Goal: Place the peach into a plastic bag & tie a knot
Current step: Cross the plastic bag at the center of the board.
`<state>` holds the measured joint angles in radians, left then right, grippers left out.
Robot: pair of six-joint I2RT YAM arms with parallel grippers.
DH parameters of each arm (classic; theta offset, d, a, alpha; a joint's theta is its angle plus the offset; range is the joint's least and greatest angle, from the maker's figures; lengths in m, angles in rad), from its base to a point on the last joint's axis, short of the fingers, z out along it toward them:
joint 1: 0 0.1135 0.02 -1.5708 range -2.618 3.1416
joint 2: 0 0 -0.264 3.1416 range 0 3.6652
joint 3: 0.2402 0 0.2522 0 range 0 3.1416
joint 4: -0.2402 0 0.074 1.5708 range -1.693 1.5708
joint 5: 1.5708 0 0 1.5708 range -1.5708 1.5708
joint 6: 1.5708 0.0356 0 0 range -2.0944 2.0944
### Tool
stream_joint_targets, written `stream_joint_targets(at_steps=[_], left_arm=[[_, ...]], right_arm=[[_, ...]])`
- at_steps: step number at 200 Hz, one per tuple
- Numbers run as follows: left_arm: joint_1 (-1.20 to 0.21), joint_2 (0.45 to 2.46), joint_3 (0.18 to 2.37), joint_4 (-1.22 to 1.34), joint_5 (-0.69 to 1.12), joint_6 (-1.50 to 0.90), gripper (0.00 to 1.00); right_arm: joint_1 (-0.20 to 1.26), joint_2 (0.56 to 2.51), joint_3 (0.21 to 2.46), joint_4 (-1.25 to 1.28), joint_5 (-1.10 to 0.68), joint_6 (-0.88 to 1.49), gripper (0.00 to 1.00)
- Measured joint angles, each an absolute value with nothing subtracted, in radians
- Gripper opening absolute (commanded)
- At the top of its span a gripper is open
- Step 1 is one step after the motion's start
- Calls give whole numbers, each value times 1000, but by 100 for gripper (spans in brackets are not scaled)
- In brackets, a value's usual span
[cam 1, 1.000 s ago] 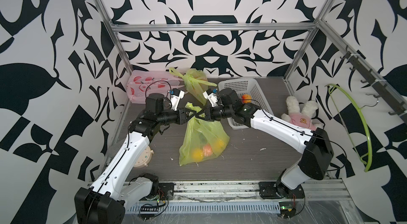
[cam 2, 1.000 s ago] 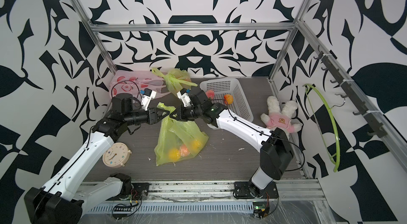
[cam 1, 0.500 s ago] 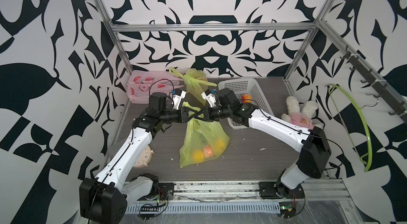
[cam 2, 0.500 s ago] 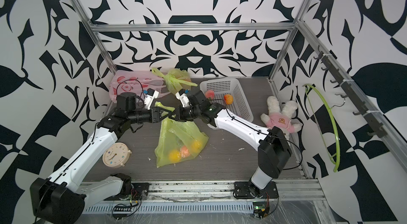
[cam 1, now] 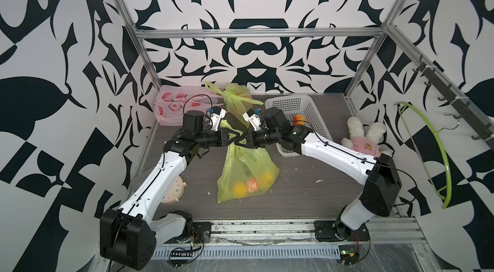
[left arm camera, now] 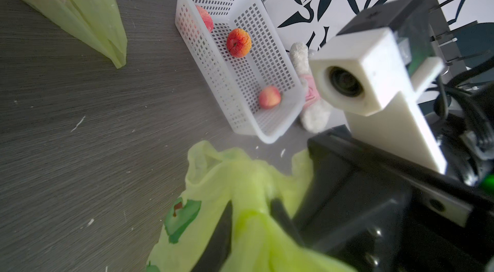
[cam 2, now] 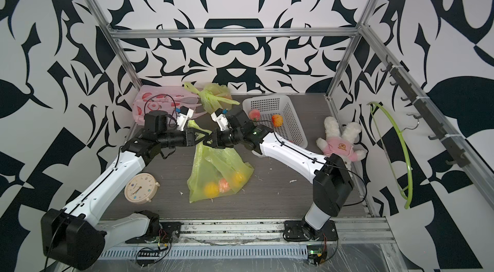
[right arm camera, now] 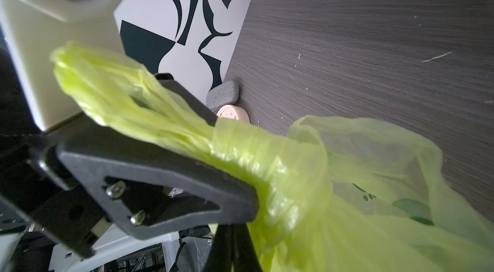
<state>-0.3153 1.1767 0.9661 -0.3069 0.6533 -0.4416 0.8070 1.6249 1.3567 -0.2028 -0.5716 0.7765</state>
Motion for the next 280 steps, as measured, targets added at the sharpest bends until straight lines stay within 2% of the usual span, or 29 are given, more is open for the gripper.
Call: stream_joint_targets(at_steps=[13,22,52,77,98,121,137,181,247,280], left_arm=[[-316,1180,968,-308,654,-447,6],[-317,1181,971,-307,655,-438,0],[-319,1181,987,-299,681,-417,0],[-319,1179,1001,-290,741,-374,0],[-319,1182,1041,-292,821,-339,0],[-319,1192,1098,-292,908,-310,0],[-319,1204,1123,-295,958,-297,0],[-319,1251,1148,-336,1026,-277,0],[-319,1256,1148,-361,1048,-272,0],[-319,1256,1154,-373,1048,-271,0]], right_arm=[[807,1625,1360,-211,-574,770,0],[807,1625,1364,-218,-577,761,11],[802,1619,1409,-284,-591,707,44],[768,1567,1460,-383,-618,621,58],[679,1480,1490,-441,-654,563,65],[569,1413,1520,-469,-719,502,68],[543,1419,1546,-492,-759,455,69],[592,1514,1553,-536,-853,373,71],[671,1568,1602,-643,-852,265,71],[705,1573,1604,-691,-834,219,64]])
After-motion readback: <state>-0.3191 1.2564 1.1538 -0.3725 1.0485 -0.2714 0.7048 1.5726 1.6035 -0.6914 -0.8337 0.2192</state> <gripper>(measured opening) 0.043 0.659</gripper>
